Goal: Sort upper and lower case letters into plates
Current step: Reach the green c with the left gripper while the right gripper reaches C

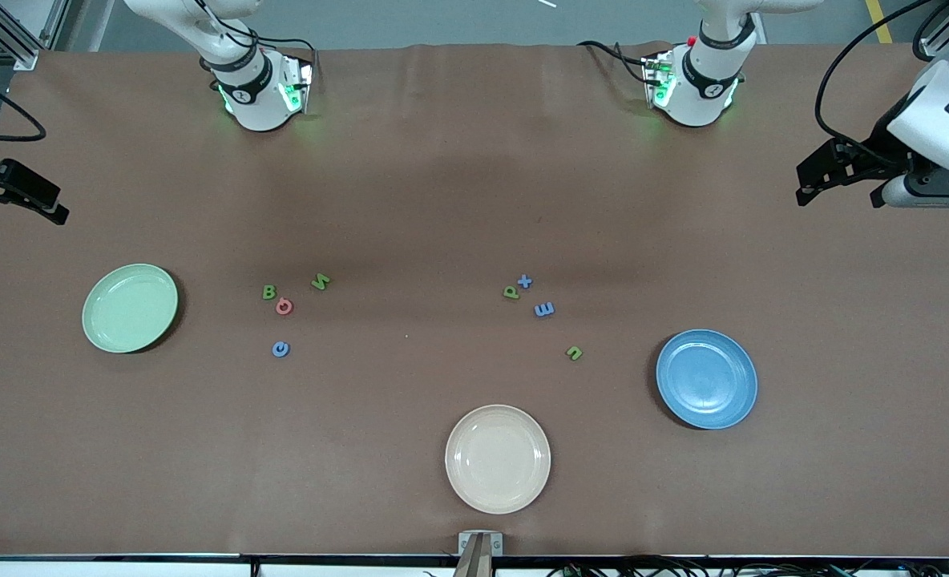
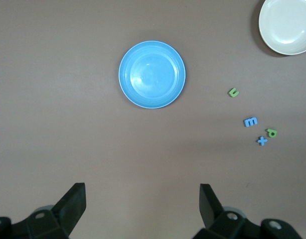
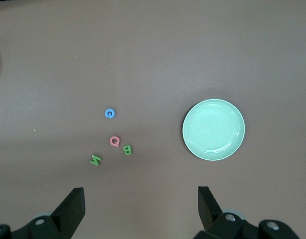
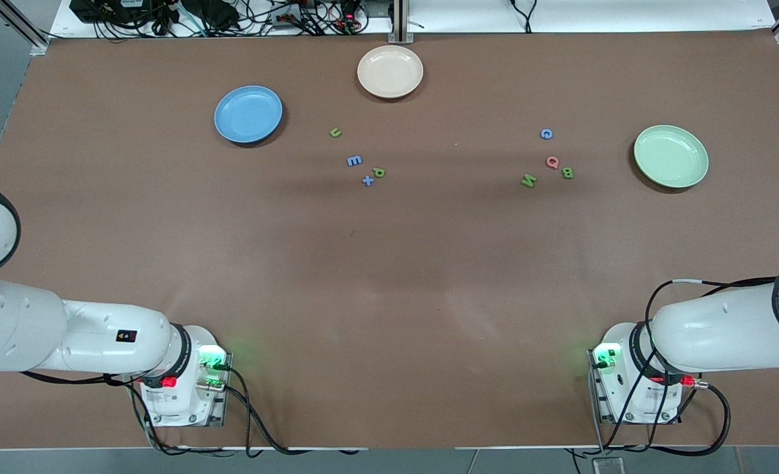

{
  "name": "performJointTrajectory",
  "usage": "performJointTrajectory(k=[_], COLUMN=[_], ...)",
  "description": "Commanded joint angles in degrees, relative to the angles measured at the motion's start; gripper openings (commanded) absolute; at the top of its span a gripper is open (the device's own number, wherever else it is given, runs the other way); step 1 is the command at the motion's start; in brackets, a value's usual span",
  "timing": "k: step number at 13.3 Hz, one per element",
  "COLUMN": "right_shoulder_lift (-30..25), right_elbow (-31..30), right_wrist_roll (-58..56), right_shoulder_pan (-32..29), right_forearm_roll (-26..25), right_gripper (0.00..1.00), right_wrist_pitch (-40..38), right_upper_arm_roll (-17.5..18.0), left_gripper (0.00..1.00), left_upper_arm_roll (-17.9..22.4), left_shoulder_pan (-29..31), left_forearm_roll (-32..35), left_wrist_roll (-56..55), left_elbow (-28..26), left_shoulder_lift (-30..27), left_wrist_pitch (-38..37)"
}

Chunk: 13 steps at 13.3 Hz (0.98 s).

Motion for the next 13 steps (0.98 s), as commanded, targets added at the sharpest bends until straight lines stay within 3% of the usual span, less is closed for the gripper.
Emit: performJointTrajectory(k=[1, 6, 8, 13], right_shoulder_lift=[0.4, 0.5, 1.0, 7.2], right_elbow=[1.5, 1.6, 1.5, 1.0], right_wrist_roll=[0.0, 0.0, 0.1, 0.3], right_shoulder_pan=[-0.2, -0.2, 0.3, 3.7], right_forearm_roll=[1.0, 0.9, 1.1, 1.3], right_gripper=[1.00, 1.00, 1.00, 1.00], right_wrist_pitch=[-0.3, -0.2, 1.1, 6.1], right_upper_arm_roll=[-0.1, -0.1, 0.0, 0.1], left_gripper=[1.00, 1.00, 1.00, 1.00], left_upper_arm_roll=[-0.2, -0.7, -2.4, -2.7], left_shoulder_pan=[0.2, -1.0, -2.8, -9.7], left_forearm_roll=[-0.1, -0.2, -0.1, 1.4], left_wrist_roll=[-0.3, -0.3, -2.1, -11.3], left_elbow=[1.3, 6.2, 5.5, -3.8], left_shoulder_lift=[0.4, 7.7, 11.3, 18.8], left_wrist_pitch=[-0.7, -0.8, 0.6, 19.0])
